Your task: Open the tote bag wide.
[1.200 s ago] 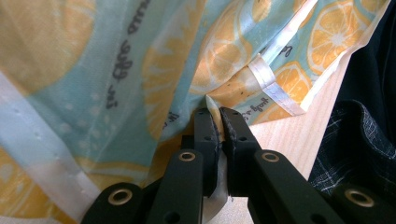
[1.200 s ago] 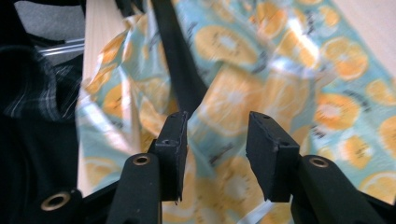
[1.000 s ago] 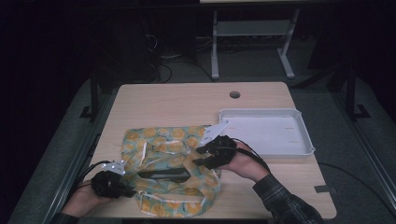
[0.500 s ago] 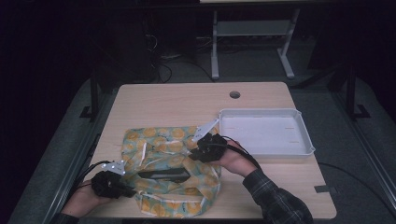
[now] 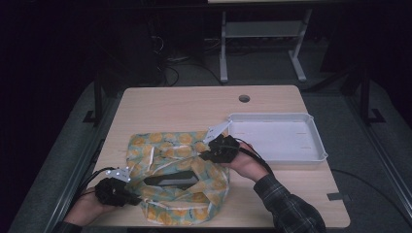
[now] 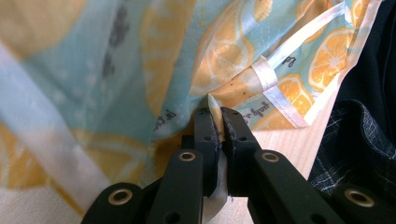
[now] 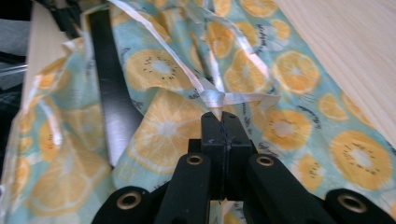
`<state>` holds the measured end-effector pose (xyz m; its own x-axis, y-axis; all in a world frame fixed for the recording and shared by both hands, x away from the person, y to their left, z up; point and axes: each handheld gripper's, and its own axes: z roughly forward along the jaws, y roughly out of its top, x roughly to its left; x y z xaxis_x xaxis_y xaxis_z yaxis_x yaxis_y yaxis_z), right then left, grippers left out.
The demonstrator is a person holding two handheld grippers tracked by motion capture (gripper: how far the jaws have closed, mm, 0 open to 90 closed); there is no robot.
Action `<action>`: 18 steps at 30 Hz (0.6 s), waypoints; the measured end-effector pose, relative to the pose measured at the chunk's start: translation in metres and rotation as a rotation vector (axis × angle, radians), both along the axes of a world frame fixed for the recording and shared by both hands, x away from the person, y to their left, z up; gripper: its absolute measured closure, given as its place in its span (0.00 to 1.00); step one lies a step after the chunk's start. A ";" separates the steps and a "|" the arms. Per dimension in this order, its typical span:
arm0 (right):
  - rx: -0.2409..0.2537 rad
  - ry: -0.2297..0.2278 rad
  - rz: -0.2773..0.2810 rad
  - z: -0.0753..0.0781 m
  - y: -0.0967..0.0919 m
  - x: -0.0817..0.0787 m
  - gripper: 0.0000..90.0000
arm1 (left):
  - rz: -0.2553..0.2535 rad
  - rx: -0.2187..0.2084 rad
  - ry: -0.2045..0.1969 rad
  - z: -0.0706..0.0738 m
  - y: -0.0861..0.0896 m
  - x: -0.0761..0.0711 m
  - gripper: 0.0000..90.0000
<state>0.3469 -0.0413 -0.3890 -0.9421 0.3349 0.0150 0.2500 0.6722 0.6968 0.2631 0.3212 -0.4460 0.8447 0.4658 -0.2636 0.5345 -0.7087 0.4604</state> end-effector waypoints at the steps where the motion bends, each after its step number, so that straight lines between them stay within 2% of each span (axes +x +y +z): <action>1: -0.005 -0.003 -0.010 -0.001 0.000 0.002 0.99 | 0.000 0.000 0.000 0.000 0.000 0.000 0.94; 7: -0.055 0.004 -0.075 -0.014 0.000 0.017 0.99 | 0.000 -0.001 0.002 0.000 0.000 0.000 0.94; 10: -0.100 -0.005 -0.089 -0.023 0.004 0.022 0.99 | 0.000 -0.003 0.002 0.000 0.000 0.000 0.94; 13: -0.137 -0.002 -0.102 -0.032 0.007 0.026 0.99 | -0.001 -0.001 0.002 0.000 0.000 0.000 0.94; 18: -0.202 0.005 -0.088 -0.046 0.019 0.027 0.99 | -0.003 -0.004 0.002 0.000 0.001 0.000 0.94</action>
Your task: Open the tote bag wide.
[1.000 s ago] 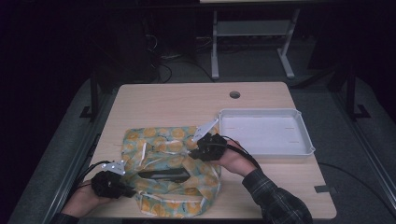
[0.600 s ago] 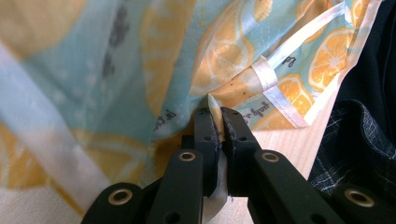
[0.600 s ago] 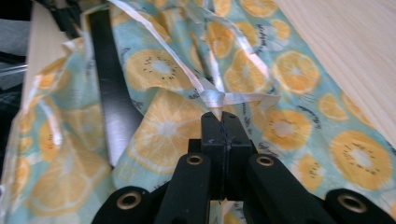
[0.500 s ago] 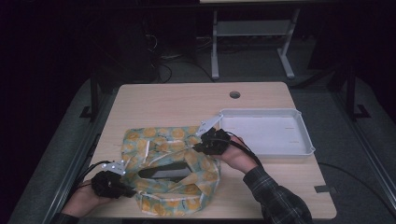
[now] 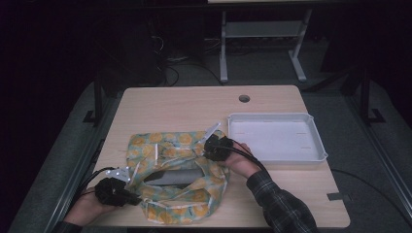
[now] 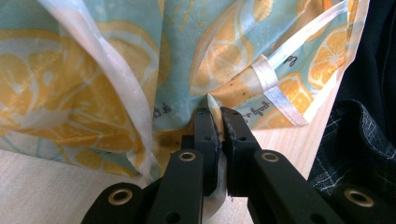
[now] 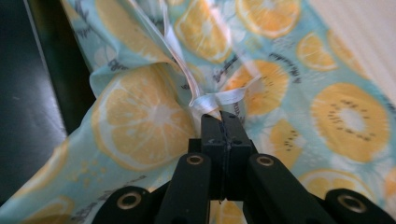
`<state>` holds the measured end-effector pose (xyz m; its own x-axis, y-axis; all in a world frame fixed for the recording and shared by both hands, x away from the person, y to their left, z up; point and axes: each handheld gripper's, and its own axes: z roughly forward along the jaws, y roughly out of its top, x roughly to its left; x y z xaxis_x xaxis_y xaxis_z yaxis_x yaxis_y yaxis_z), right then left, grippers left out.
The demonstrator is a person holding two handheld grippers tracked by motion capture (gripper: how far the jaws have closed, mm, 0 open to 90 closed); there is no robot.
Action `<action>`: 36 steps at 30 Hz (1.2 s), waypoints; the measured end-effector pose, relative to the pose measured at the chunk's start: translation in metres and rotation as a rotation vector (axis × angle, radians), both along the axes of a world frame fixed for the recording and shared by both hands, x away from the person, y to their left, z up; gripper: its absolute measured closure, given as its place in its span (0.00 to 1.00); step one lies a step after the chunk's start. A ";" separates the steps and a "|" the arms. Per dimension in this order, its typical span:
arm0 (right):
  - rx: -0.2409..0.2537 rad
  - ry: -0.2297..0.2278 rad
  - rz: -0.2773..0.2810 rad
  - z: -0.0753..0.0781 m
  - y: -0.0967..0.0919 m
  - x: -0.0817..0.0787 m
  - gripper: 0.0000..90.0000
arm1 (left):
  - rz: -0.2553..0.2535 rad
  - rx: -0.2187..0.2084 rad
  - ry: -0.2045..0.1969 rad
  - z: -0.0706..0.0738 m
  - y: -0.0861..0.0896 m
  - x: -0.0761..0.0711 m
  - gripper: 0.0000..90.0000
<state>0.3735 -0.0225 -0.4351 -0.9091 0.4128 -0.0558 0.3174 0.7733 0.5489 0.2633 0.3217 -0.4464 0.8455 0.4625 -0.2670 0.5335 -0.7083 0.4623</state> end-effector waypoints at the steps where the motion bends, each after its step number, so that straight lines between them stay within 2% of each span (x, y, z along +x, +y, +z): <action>1: -0.019 0.000 0.008 -0.003 0.003 0.000 0.99 | -0.001 0.000 0.000 0.000 0.000 0.000 0.94; 6: -0.077 0.009 0.029 -0.012 0.011 -0.003 0.99 | 0.000 -0.001 0.001 0.000 0.000 0.000 0.94; 9: -0.074 0.013 0.024 -0.013 0.011 -0.004 0.95 | 0.001 0.000 0.000 0.000 0.000 0.000 0.94; 10: -0.069 0.004 0.023 -0.012 0.010 -0.003 0.93 | 0.001 0.000 0.000 0.000 0.000 0.000 0.94; 12: -0.035 0.017 -0.003 -0.006 0.005 -0.002 0.88 | 0.000 0.000 0.000 0.000 0.000 0.000 0.94; 16: 0.038 0.017 -0.036 0.013 -0.010 -0.003 0.83 | -0.001 0.000 0.001 0.000 0.000 0.000 0.94; 18: 0.066 0.009 -0.034 0.024 -0.018 -0.006 0.81 | -0.001 0.000 0.002 0.000 0.000 0.000 0.94; 21: 0.107 0.028 -0.031 0.037 -0.026 -0.017 0.78 | -0.002 0.001 -0.001 0.000 0.000 0.000 0.94; 25: 0.123 0.032 0.001 0.045 -0.026 -0.033 0.75 | -0.002 0.003 0.001 0.000 0.000 0.000 0.94; 29: 0.153 0.064 0.046 0.046 -0.018 -0.044 0.70 | -0.004 0.001 0.003 0.000 -0.001 0.001 0.94; 31: 0.145 0.066 0.069 0.043 -0.011 -0.048 0.66 | -0.004 -0.001 0.004 0.000 -0.001 0.001 0.94; 36: 0.117 0.081 0.065 0.031 0.001 -0.049 0.64 | -0.007 0.000 0.003 0.000 0.000 0.001 0.94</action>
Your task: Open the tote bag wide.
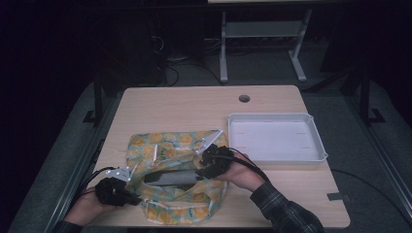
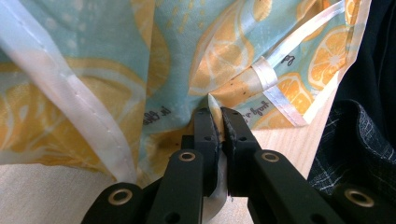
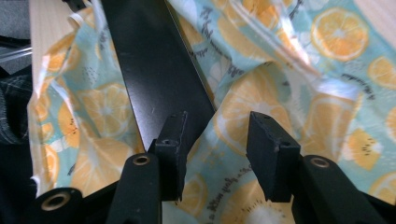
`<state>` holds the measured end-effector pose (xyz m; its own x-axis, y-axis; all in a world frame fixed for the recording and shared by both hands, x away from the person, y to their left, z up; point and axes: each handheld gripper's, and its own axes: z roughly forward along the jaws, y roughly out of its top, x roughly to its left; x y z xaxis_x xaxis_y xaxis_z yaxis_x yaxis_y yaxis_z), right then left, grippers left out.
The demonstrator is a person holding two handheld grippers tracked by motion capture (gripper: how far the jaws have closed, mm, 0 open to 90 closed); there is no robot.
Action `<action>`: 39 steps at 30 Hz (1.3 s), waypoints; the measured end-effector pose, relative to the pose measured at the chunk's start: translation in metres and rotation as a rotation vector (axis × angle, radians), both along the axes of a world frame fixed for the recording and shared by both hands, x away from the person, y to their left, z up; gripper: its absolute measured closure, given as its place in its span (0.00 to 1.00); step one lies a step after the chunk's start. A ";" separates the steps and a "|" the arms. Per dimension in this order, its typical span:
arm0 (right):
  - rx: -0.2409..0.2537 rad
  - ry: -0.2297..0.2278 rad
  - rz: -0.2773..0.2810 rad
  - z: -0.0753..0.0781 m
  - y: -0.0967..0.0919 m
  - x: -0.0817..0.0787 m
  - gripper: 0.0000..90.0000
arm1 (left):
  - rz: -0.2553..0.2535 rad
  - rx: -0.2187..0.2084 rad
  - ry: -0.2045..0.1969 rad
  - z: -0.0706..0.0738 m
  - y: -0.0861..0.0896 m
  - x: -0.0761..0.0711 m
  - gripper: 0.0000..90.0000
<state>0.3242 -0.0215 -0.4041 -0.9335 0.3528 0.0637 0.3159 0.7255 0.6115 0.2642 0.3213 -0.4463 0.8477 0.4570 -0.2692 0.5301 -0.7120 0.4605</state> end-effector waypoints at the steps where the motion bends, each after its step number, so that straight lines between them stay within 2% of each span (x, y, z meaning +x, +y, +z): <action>1: -0.001 0.005 0.000 -0.002 0.001 0.000 0.67 | -0.001 0.001 0.000 0.000 0.000 0.000 0.94; 5: -0.001 -0.012 -0.011 -0.001 0.000 0.001 0.90 | 0.001 0.001 -0.001 0.000 0.000 0.000 0.94; 8: -0.006 -0.016 -0.026 0.000 -0.004 0.003 0.98 | 0.000 0.002 -0.001 0.000 0.000 0.000 0.94; 13: -0.043 -0.038 -0.058 -0.004 -0.011 0.009 0.99 | 0.001 0.002 0.000 0.000 0.000 0.000 0.94; 19: -0.102 -0.017 -0.099 -0.018 -0.019 0.017 0.99 | 0.004 0.000 0.002 0.000 0.000 -0.001 0.94; 26: -0.176 -0.009 -0.079 -0.036 -0.014 0.019 0.99 | 0.007 -0.001 0.011 0.000 0.000 0.000 0.93; 32: -0.195 0.007 -0.063 -0.043 -0.011 0.019 0.99 | 0.002 -0.016 0.011 0.002 -0.003 -0.001 0.89; 35: -0.195 0.004 -0.060 -0.043 -0.011 0.019 0.99 | 0.010 -0.042 -0.001 0.011 -0.003 -0.002 0.86; 39: -0.195 0.000 -0.063 -0.043 -0.012 0.019 0.99 | 0.007 -0.093 -0.028 0.031 -0.001 -0.006 0.78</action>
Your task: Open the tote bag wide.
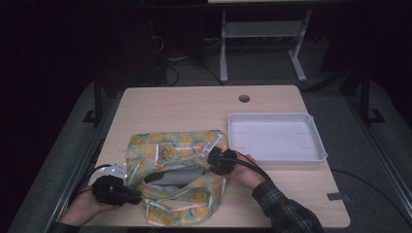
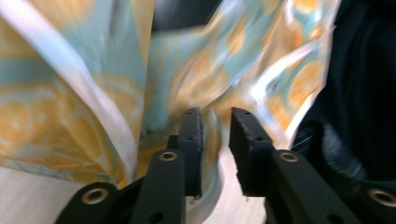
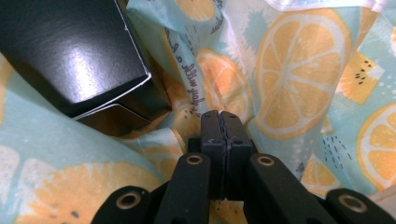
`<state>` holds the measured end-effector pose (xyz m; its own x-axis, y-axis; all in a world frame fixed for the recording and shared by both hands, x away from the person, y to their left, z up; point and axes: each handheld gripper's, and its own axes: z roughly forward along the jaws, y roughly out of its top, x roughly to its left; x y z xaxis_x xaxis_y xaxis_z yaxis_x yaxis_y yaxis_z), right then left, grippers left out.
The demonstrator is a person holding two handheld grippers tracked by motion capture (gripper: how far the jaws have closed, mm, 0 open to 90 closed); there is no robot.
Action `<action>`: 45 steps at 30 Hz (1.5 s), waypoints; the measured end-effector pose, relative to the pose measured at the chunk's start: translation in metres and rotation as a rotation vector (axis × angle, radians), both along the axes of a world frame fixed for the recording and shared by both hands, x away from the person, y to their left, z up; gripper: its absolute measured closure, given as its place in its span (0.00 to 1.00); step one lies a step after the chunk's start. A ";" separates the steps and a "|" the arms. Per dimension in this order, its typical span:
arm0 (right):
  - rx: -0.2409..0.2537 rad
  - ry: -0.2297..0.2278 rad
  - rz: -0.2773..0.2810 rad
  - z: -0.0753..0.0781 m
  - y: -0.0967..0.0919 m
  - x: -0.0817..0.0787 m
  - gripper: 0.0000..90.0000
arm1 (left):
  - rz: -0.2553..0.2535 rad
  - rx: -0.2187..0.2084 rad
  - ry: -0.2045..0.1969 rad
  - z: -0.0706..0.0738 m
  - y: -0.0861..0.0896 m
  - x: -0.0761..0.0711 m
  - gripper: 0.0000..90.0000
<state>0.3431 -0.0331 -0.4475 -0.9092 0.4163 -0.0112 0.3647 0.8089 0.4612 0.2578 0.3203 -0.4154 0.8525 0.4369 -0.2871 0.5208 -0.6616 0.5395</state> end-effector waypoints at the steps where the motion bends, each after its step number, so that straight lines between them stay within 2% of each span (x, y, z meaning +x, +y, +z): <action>1: 0.000 0.000 0.000 0.000 0.000 0.000 0.99 | -0.006 -0.012 -0.016 0.006 0.000 -0.001 0.74; 4: 0.000 -0.001 0.000 0.000 0.000 0.000 0.99 | 0.002 -0.059 -0.055 0.025 0.002 -0.004 0.69; 7: -0.001 -0.001 0.000 0.000 0.000 0.000 0.99 | 0.032 -0.078 -0.111 0.040 0.002 -0.004 0.66; 9: 0.000 -0.001 0.001 0.000 0.000 0.000 0.99 | 0.073 -0.055 -0.151 0.045 -0.001 0.000 0.64; 10: 0.000 -0.002 0.002 0.000 0.000 0.000 0.99 | 0.087 -0.028 -0.174 0.045 -0.004 0.004 0.63; 12: 0.000 -0.002 0.002 0.000 0.000 0.000 0.99 | 0.102 -0.004 -0.192 0.044 -0.009 0.010 0.60; 14: 0.000 -0.002 0.002 0.000 0.000 0.000 0.99 | 0.104 0.001 -0.202 0.040 -0.015 0.016 0.60; 17: 0.001 0.000 0.001 0.000 0.000 0.000 0.99 | 0.107 0.028 -0.210 0.034 -0.022 0.025 0.61; 19: 0.001 0.000 0.002 0.000 0.000 0.000 0.99 | 0.114 0.036 -0.211 0.031 -0.026 0.029 0.66; 20: 0.002 0.001 0.002 0.000 0.000 0.000 0.99 | 0.109 0.048 -0.215 0.030 -0.027 0.032 0.70; 23: 0.000 -0.001 0.003 0.000 0.000 0.000 0.99 | 0.127 0.032 -0.206 0.028 -0.027 0.038 0.95; 24: 0.000 -0.002 0.003 0.000 0.000 0.000 0.99 | 0.124 0.027 -0.213 0.028 -0.024 0.040 0.99; 25: -0.001 -0.003 0.003 0.000 0.000 0.000 0.99 | 0.144 0.009 -0.220 0.029 -0.022 0.043 0.99; 27: -0.002 -0.004 0.004 0.000 0.000 -0.001 0.99 | 0.172 0.006 -0.240 0.030 -0.018 0.047 1.00; 31: -0.001 -0.004 0.007 0.000 0.000 0.000 0.99 | 0.226 0.034 -0.241 0.026 -0.011 0.058 1.00; 35: 0.000 -0.002 0.010 0.000 0.000 0.000 0.99 | 0.275 0.077 -0.233 0.011 -0.011 0.070 1.00; 40: 0.006 -0.001 0.013 0.000 -0.001 0.000 0.99 | 0.271 0.153 -0.212 -0.002 -0.011 0.080 1.00; 45: 0.011 0.000 0.013 -0.001 -0.001 0.001 0.99 | 0.261 0.189 -0.198 -0.013 -0.014 0.082 1.00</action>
<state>0.3436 -0.0345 -0.4481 -0.9146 0.4044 -0.0066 0.3541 0.8085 0.4700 0.3397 0.3066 -0.4280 0.7365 0.6762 -0.0211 0.5827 -0.6182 0.5275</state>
